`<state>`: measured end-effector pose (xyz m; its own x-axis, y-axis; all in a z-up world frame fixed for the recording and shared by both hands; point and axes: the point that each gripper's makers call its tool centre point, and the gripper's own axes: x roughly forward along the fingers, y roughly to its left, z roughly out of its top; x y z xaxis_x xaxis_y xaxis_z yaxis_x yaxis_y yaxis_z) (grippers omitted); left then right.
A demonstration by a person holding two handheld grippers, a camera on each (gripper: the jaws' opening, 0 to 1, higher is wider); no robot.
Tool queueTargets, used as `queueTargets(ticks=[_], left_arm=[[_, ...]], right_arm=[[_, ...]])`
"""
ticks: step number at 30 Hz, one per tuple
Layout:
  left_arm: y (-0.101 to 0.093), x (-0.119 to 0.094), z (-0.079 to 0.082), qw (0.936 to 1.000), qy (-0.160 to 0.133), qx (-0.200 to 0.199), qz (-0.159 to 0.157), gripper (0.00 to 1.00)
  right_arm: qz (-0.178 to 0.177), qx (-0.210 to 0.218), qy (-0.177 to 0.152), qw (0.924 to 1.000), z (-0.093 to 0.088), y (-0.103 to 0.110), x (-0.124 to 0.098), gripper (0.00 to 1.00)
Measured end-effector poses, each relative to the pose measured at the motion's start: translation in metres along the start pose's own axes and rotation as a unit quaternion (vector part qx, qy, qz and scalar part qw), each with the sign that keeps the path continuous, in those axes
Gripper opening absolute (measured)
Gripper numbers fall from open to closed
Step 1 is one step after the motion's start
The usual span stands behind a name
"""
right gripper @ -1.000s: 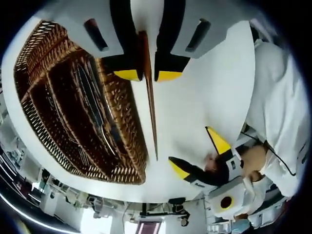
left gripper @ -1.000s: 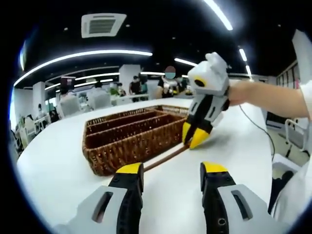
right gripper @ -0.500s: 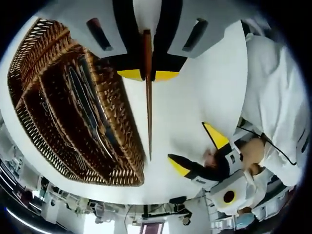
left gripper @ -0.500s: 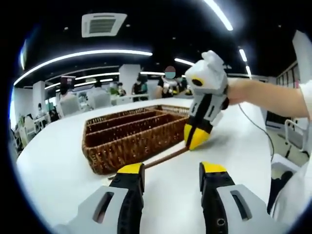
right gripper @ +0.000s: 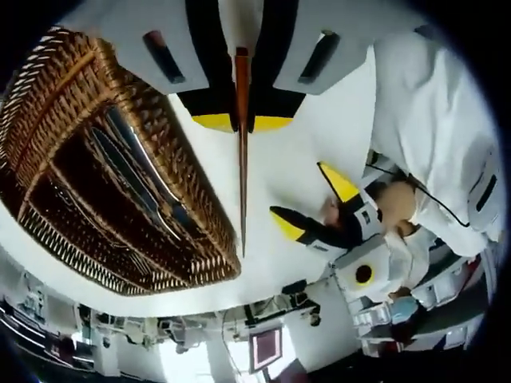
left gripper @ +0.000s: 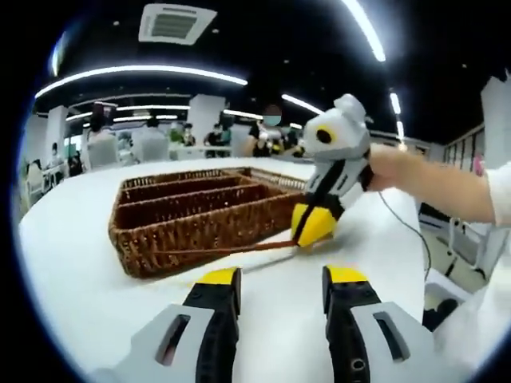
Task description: Arrange the knives, forks, and spoons in their matching storage slots by inserting each utensil handle-first until every utensil is classified and aligned in the correct compartment
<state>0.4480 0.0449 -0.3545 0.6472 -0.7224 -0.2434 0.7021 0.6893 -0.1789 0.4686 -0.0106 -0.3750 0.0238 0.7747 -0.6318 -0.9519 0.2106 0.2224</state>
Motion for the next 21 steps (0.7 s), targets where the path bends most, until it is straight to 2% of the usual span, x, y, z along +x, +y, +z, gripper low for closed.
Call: queueTargets(ticks=[3,7,8,10,11,14,21], left_arm=[[-0.003,0.005,0.005,0.9994,-0.010,-0.030,-0.014,0.37],[-0.006,0.011,0.010,0.9989,-0.019,-0.036,-0.024,0.35],[-0.008,0.013,0.011,0.9982,-0.021,-0.048,-0.030,0.35],[-0.012,0.016,0.015,0.9960,-0.030,-0.073,-0.043,0.33],[-0.014,0.017,0.017,0.9951,-0.035,-0.080,-0.048,0.32],[-0.021,0.019,0.025,0.9870,-0.056,-0.131,-0.073,0.30],[-0.016,0.017,0.029,0.9858,-0.071,-0.138,-0.065,0.18]], right_arm=[[0.011,0.004,-0.023,0.9997,0.005,0.007,-0.002,0.05],[0.026,0.006,-0.058,0.9980,0.013,0.018,-0.006,0.05],[0.031,0.002,-0.066,0.9973,0.015,0.021,-0.007,0.05],[0.032,0.003,-0.072,0.9969,0.016,0.024,-0.009,0.05],[0.039,-0.001,-0.085,0.9956,0.019,0.028,-0.010,0.05],[0.043,0.001,-0.099,0.9941,0.021,0.033,-0.010,0.05],[0.050,0.005,-0.132,0.9899,0.024,0.040,-0.014,0.05]])
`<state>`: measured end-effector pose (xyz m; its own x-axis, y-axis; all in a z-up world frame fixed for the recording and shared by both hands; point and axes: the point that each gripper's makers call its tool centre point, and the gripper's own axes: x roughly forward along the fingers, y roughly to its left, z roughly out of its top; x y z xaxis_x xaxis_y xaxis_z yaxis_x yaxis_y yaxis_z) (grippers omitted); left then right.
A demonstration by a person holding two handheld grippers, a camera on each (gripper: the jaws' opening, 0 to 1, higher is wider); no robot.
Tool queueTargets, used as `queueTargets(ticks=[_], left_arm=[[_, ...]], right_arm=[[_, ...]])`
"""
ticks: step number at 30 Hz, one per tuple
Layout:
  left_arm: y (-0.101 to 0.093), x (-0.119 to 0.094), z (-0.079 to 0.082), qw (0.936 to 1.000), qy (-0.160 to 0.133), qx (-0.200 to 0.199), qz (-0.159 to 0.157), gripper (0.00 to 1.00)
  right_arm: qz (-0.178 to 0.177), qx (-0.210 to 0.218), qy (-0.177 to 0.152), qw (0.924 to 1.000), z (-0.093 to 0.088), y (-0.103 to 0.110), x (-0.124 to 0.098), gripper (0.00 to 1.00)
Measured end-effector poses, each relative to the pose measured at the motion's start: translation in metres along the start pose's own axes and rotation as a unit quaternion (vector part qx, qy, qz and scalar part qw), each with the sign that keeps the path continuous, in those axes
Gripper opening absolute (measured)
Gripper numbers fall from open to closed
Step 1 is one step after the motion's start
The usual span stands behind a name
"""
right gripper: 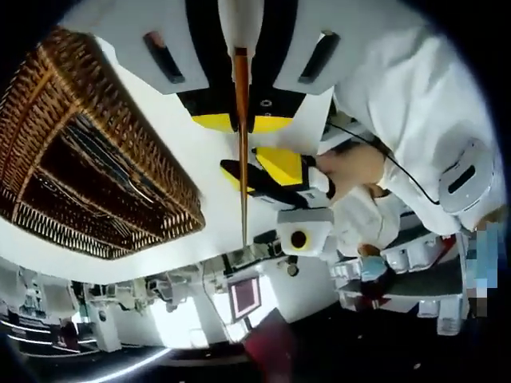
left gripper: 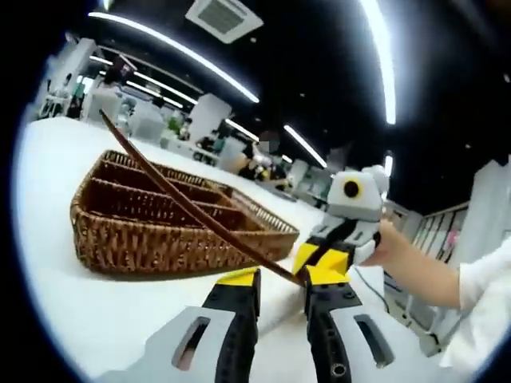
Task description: Arrange the knives, forks, and spoons in their matching storage slots by inserting each utensil handle-first until every utensil is classified and aligned in the correct compartment
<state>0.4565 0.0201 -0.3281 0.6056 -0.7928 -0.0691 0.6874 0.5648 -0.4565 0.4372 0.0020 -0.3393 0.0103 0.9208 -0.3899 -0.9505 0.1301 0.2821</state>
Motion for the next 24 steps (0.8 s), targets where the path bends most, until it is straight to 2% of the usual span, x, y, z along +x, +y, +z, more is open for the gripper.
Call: queueTargets(ticks=[7,13,17,24], left_arm=[[-0.006,0.002,-0.003,0.9997,0.000,-0.018,-0.015,0.10],[-0.012,0.003,0.000,0.9990,-0.008,-0.032,-0.030,0.07],[-0.018,0.004,0.002,0.9967,-0.015,-0.063,-0.048,0.05],[-0.023,0.005,0.003,0.9966,-0.014,-0.061,-0.054,0.04]], right_arm=[[0.002,0.002,-0.012,0.9999,-0.003,0.002,0.000,0.05],[0.003,-0.001,-0.020,0.9998,-0.002,0.005,-0.001,0.05],[0.005,0.000,-0.022,0.9998,-0.002,0.007,0.000,0.06],[0.008,-0.002,-0.020,0.9998,-0.004,0.010,0.001,0.06]])
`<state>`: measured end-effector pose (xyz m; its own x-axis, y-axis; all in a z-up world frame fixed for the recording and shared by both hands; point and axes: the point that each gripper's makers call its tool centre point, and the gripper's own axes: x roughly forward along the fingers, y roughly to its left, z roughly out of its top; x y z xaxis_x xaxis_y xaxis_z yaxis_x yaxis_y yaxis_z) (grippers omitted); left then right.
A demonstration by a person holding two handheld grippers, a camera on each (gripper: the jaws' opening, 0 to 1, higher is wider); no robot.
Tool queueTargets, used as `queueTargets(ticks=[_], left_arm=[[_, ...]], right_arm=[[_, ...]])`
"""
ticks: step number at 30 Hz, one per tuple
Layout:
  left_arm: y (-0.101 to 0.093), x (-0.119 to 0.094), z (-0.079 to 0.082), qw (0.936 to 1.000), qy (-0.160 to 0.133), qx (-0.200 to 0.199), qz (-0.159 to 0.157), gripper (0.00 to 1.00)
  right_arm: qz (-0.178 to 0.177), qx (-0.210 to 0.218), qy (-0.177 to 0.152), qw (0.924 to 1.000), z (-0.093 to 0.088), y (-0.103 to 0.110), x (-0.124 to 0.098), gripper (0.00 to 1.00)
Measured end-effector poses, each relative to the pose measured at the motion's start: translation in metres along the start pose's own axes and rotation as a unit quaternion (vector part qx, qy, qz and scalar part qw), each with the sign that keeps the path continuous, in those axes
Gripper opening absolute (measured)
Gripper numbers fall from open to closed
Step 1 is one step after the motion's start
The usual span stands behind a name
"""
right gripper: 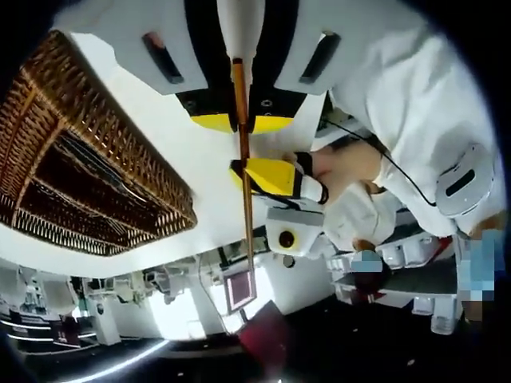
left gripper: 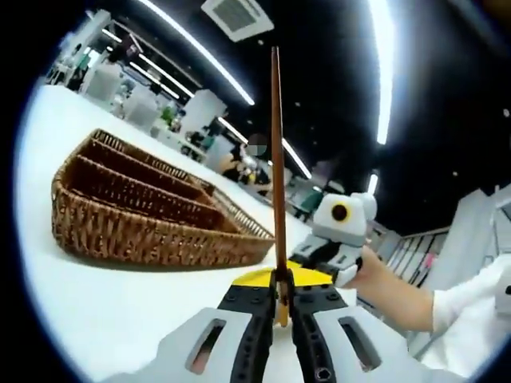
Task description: Arrange the knives, forks, and spoons in their matching storage slots by inserting each utensil handle-first until every utensil is classified and aligned in the correct compartment
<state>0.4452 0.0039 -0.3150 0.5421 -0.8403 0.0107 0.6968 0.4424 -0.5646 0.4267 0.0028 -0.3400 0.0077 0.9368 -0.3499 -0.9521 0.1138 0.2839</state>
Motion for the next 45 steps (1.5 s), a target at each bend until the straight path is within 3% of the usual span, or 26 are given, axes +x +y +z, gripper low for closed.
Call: queueTargets(ticks=[15,31,45], left_arm=[[-0.009,0.006,-0.002,0.9973,0.029,0.066,0.013,0.04],[-0.017,0.008,0.001,0.9968,0.023,0.076,0.001,0.04],[-0.024,0.009,0.004,0.9853,0.004,0.170,0.004,0.07]], right_arm=[[-0.001,-0.006,-0.002,1.0000,0.003,0.001,0.000,0.08],[0.001,-0.014,-0.013,0.9998,0.006,0.009,-0.002,0.05],[-0.003,0.035,-0.060,0.9976,0.008,0.014,-0.002,0.05]])
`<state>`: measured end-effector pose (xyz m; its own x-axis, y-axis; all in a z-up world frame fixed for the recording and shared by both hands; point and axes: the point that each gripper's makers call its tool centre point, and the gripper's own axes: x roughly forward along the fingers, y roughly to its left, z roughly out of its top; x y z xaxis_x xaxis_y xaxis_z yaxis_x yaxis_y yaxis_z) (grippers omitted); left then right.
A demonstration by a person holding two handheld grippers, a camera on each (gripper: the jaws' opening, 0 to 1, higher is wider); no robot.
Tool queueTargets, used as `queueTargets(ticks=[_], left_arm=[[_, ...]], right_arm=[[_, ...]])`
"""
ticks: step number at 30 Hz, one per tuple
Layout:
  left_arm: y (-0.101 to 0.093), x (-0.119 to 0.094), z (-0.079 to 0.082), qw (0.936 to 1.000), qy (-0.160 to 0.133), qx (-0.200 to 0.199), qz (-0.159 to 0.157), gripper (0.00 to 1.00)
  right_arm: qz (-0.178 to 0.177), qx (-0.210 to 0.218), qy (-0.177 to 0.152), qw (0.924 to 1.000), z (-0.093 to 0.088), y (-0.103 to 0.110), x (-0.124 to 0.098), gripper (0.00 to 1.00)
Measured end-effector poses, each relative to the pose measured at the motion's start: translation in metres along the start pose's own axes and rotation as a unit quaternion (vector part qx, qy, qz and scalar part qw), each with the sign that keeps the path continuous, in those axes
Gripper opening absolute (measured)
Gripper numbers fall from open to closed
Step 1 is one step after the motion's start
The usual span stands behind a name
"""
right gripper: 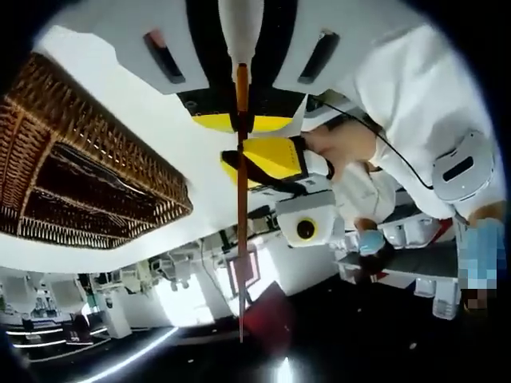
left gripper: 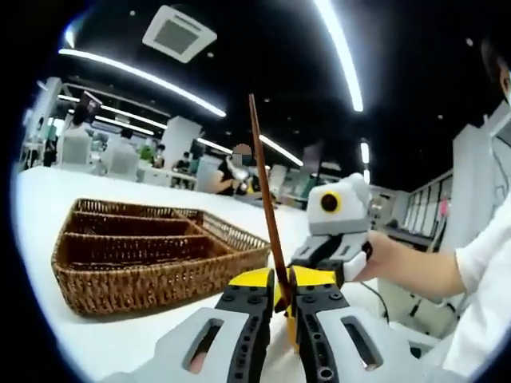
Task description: Arrange the knives, forks, and spoons in their matching storage slots by inserting each utensil handle-first until every utensil is classified and aligned in the correct compartment
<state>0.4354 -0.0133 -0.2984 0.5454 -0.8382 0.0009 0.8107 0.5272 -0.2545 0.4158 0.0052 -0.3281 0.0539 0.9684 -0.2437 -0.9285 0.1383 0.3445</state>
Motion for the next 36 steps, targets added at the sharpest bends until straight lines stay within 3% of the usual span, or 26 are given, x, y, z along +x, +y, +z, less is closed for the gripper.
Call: queueTargets(ticks=[6,10,21,27,36], left_arm=[[-0.002,-0.001,-0.005,0.9999,0.000,0.012,-0.003,0.11],[-0.002,-0.003,-0.003,0.9998,-0.014,0.016,0.000,0.19],[0.002,-0.017,0.001,0.9974,-0.044,0.052,0.023,0.29],[0.003,-0.021,-0.009,0.9906,-0.019,0.125,0.052,0.33],[0.001,-0.023,-0.013,0.9885,-0.018,0.138,0.059,0.34]], right_arm=[[0.004,0.019,-0.016,0.9997,-0.004,0.002,0.000,0.05],[0.003,0.032,-0.024,0.9992,-0.006,0.001,-0.001,0.05],[0.000,0.059,-0.049,0.9971,-0.004,0.002,-0.006,0.05],[-0.010,0.089,-0.059,0.9942,-0.004,-0.003,-0.015,0.05],[-0.032,0.107,-0.059,0.9920,0.001,-0.009,-0.028,0.05]])
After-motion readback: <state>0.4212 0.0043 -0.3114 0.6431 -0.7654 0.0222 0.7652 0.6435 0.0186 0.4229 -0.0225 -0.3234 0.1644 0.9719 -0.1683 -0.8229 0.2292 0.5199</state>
